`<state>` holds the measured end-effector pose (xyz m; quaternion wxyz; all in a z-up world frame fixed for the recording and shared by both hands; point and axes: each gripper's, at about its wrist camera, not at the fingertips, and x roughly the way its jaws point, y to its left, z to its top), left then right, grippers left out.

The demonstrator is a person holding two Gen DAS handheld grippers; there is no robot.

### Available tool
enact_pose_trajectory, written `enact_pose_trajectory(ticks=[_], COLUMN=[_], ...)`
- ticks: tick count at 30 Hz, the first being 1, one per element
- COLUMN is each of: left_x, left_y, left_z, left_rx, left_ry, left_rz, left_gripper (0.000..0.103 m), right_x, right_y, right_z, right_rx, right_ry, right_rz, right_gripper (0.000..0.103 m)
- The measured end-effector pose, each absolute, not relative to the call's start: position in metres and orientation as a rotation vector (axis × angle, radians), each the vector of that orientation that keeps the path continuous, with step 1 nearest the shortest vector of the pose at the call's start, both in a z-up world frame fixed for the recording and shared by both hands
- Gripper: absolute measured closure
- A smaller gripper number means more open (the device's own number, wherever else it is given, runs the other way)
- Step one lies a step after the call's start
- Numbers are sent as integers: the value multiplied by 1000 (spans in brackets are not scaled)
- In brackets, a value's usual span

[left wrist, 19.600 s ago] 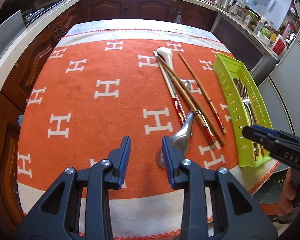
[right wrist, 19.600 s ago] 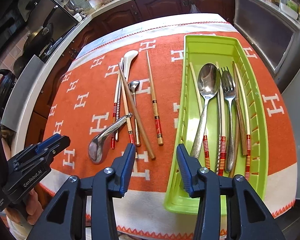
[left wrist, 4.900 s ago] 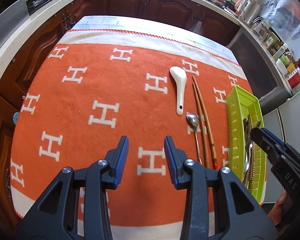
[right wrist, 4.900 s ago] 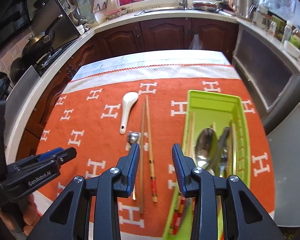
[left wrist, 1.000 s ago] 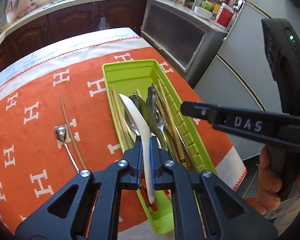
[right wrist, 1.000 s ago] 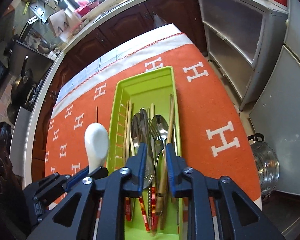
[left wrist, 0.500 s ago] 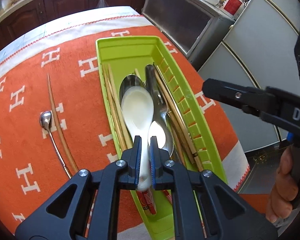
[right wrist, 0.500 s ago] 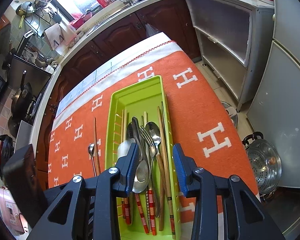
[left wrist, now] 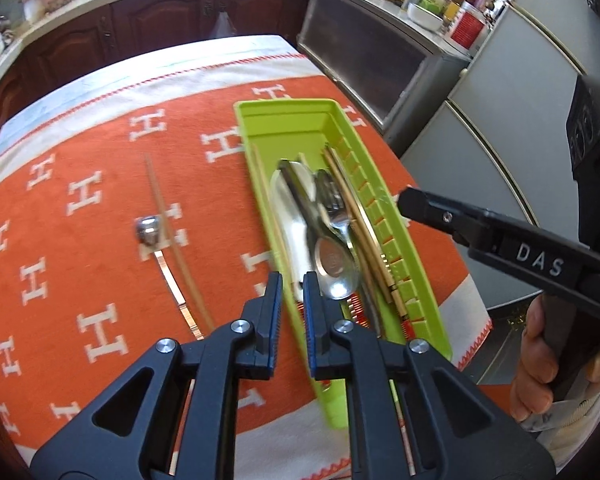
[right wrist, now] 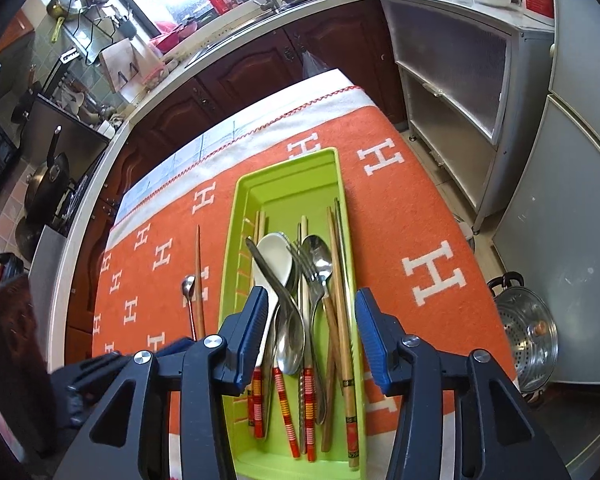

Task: Organize utensils
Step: 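Move the right tool to the last wooden chopstick and close on it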

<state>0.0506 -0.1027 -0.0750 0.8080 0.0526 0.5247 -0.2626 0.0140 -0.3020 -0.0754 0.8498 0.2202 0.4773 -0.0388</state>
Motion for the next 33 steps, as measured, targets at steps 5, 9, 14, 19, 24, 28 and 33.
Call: enact_pose_trajectory(ticks=[5, 9, 14, 19, 24, 28, 33], left_x=[48, 48, 47, 47, 49, 51, 58], left_y=[-73, -48, -20, 1, 20, 29, 43], left_z=[-63, -57, -55, -57, -59, -60, -67], left_rx=[80, 42, 9, -13, -32, -35, -46], left_ry=[1105, 1098, 1088, 1078, 1057, 1046, 1045], left_rz=[-516, -478, -425, -373, -323, -295, -265], left_gripper=[95, 95, 95, 73, 67, 67, 67], right_x=[4, -1, -10, -8, 3, 17, 38], right_y=[-290, -283, -257, -230, -197, -170, -152], right_z=[-77, -77, -73, -66, -58, -57, -65], right_rx=[437, 418, 343, 274, 202, 142, 117], right_ry=[1016, 1024, 1032, 1026, 1021, 1024, 1053], right_rz=[-66, -59, -21, 28, 93, 143, 187], right_gripper=[57, 55, 53, 53, 53, 53, 68])
